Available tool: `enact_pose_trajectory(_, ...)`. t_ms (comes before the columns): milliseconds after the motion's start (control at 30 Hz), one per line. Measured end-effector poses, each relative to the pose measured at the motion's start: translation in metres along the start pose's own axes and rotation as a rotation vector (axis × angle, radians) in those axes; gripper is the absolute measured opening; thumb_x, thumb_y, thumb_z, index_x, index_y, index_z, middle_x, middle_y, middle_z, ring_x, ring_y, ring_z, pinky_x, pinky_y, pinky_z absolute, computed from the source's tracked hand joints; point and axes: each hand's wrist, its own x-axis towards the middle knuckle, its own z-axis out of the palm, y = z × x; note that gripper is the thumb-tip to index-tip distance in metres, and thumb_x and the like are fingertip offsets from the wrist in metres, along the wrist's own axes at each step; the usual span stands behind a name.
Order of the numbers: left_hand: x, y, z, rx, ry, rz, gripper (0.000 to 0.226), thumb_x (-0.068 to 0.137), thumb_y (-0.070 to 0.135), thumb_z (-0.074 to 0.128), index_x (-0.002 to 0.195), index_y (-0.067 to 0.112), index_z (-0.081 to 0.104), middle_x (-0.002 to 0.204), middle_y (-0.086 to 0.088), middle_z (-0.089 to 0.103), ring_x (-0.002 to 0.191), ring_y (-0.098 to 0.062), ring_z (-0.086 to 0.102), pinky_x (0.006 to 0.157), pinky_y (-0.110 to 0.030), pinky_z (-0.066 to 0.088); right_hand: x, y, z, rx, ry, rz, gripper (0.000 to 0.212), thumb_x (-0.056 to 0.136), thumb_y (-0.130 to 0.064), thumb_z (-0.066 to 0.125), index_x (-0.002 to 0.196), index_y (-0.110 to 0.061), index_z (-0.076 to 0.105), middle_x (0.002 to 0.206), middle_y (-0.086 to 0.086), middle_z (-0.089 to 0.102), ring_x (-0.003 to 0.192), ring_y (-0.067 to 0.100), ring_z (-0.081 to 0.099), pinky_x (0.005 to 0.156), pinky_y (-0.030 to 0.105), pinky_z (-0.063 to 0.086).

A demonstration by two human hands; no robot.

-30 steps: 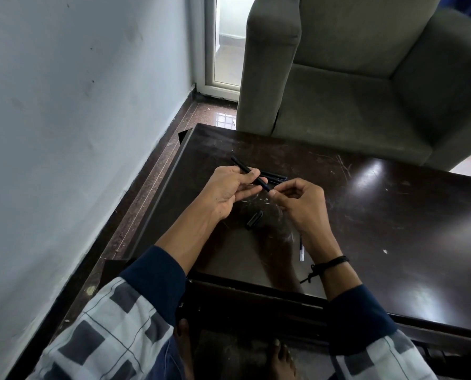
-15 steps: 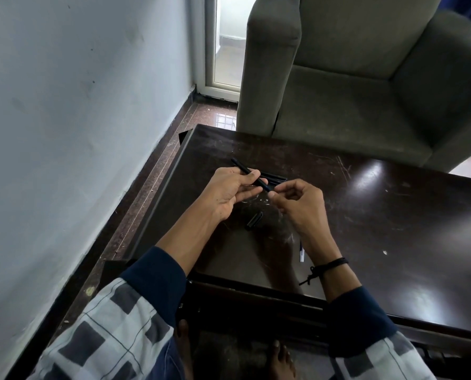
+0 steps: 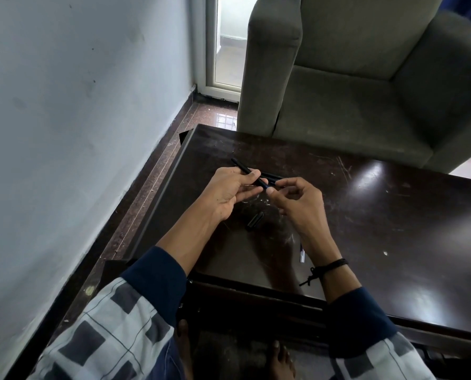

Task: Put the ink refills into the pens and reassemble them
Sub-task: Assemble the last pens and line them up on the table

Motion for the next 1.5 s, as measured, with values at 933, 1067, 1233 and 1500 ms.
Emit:
enact_pose_trajectory(933,-0.002,0.001,0.002,-0.009,0.011,-0.008,0.021,0.096,0.004,0.064,0.114,-0.007,0.067,0.105,-0.021,0.076,0.097,-0.026,0.076,0.072,-0.025,0.062,-0.003,-0.002,0.004,0.007,0.052,0.026,0.012,0.09,-0.033,0.078,0.095,-0.024,0.072,0.088,0.003,0.076,0.084,0.024,0.074,0.071,0.035,0.06)
enact_pose_trajectory(1067,-0.002,0.001,0.002,-0.002,0.012,-0.009,0.024,0.096,0.004,0.064,0.116,-0.008,0.066,0.107,-0.022,0.075,0.098,-0.026,0.076,0.072,-0.025,0.062,-0.003,-0.003,0.005,-0.017,0.032,0.014,0.007,0.09,-0.015,0.079,0.089,-0.019,0.073,0.082,0.005,0.075,0.078,0.022,0.074,0.07,0.033,0.06)
enact_pose_trajectory(1233,-0.002,0.001,0.003,0.006,0.01,-0.019,0.023,0.097,0.005,0.064,0.117,-0.007,0.066,0.107,-0.021,0.075,0.098,-0.026,0.076,0.075,-0.027,0.063,-0.003,-0.003,0.004,-0.056,0.019,0.001,0.02,0.084,-0.013,0.083,0.094,-0.027,0.071,0.094,0.0,0.071,0.09,0.023,0.071,0.08,0.044,0.062)
enact_pose_trajectory(1500,0.0,0.002,0.0,0.004,0.026,-0.014,0.02,0.097,0.005,0.064,0.114,-0.005,0.067,0.106,-0.02,0.075,0.095,-0.025,0.076,0.073,-0.028,0.063,-0.006,-0.01,0.002,-0.099,-0.025,0.01,0.018,0.087,-0.012,0.08,0.097,-0.024,0.071,0.095,0.0,0.067,0.087,0.015,0.065,0.082,0.042,0.059)
